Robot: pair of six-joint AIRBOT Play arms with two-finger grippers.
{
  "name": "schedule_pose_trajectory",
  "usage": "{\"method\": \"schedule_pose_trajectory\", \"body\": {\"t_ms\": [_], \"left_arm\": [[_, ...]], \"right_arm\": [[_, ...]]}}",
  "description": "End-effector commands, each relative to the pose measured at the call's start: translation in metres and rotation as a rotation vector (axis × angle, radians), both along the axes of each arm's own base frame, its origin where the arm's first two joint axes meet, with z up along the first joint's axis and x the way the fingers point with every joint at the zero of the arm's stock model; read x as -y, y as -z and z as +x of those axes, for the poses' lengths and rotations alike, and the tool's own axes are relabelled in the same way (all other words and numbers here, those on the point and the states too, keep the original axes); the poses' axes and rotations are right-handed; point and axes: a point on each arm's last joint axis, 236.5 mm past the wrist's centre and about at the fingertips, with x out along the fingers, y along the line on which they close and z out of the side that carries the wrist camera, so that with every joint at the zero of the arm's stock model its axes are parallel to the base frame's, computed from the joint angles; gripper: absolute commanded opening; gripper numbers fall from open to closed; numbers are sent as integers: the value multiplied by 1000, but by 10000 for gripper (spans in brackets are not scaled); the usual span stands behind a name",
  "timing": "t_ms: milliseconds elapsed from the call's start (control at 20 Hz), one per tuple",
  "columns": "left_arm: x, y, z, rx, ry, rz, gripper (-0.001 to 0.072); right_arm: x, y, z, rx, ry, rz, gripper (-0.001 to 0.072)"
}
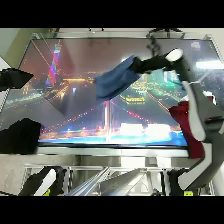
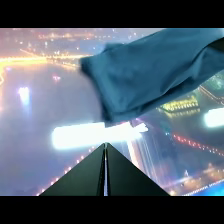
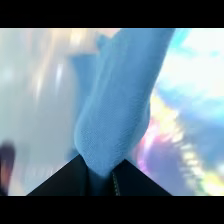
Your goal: Fold the shirts.
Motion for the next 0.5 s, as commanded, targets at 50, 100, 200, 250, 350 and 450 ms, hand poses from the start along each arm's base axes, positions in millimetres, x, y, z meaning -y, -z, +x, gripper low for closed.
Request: {"method": "schedule_pose_trajectory", "body": {"t_ms": [50,100,200,250,350,450], "left_arm": [[1,6,-2,-30,11,-3,12],[2,13,-3,-59,24,-7,12],[4,30,-7,-139,56,-19,12],[5,38,-7,-173,68,-26,12],[3,47,-1,-202,70,-38,12],[2,53,1,-226,74,-46,12]], "right_arm": [[146,-79,-7,-7,368,-88,22],[176,-92,-18,-18,428,-94,22],[243,-118,-48,-44,589,-135,21],[272,-130,-67,-53,669,-169,21],[332,-139,-125,-143,844,-285,21],[375,-132,-193,-284,972,-452,20]]}}
